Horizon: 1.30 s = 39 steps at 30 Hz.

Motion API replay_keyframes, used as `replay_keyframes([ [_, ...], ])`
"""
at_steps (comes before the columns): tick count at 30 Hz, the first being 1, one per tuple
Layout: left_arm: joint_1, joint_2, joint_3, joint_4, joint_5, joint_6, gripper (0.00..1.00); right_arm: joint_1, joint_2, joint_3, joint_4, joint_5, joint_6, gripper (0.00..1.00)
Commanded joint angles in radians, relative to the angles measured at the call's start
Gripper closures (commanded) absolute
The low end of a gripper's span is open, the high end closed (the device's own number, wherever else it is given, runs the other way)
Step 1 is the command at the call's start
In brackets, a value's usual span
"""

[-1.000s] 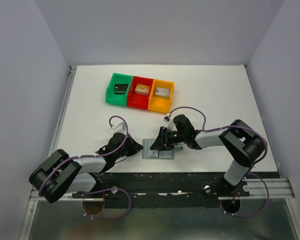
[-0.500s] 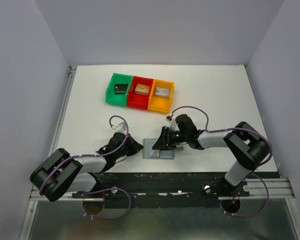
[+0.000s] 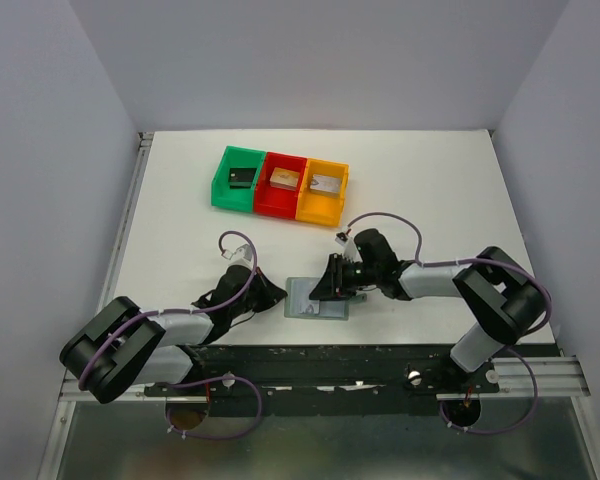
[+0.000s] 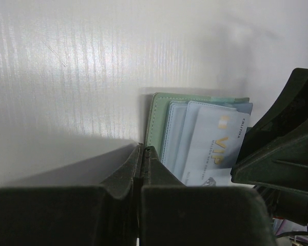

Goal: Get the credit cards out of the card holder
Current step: Remove the credit card from the card holder.

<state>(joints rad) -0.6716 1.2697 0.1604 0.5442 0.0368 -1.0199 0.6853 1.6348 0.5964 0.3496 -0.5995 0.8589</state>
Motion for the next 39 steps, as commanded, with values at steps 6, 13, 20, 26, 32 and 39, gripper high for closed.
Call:
replay_keyframes([
  [6,-0.008,0.020,-0.058,-0.184,-0.028,0.027,1.00,-0.010,-0.050,-0.014,-0.006,0.020,-0.014,0.70],
  [13,-0.006,0.016,-0.064,-0.184,-0.029,0.029,1.00,-0.018,-0.069,-0.020,-0.015,0.023,-0.018,0.75],
  [20,-0.006,0.025,-0.070,-0.168,-0.029,0.027,1.00,-0.021,-0.076,-0.020,-0.027,0.027,-0.023,0.78],
  [26,-0.008,0.028,-0.071,-0.161,-0.028,0.024,1.00,-0.024,-0.085,-0.023,-0.052,0.041,-0.032,0.83],
  [32,-0.006,0.027,-0.071,-0.158,-0.028,0.027,1.00,-0.032,-0.110,-0.021,-0.148,0.098,-0.052,0.99],
  [39,-0.006,-0.061,-0.068,-0.210,-0.026,0.049,1.00,-0.039,-0.194,-0.023,-0.288,0.181,-0.145,1.00],
])
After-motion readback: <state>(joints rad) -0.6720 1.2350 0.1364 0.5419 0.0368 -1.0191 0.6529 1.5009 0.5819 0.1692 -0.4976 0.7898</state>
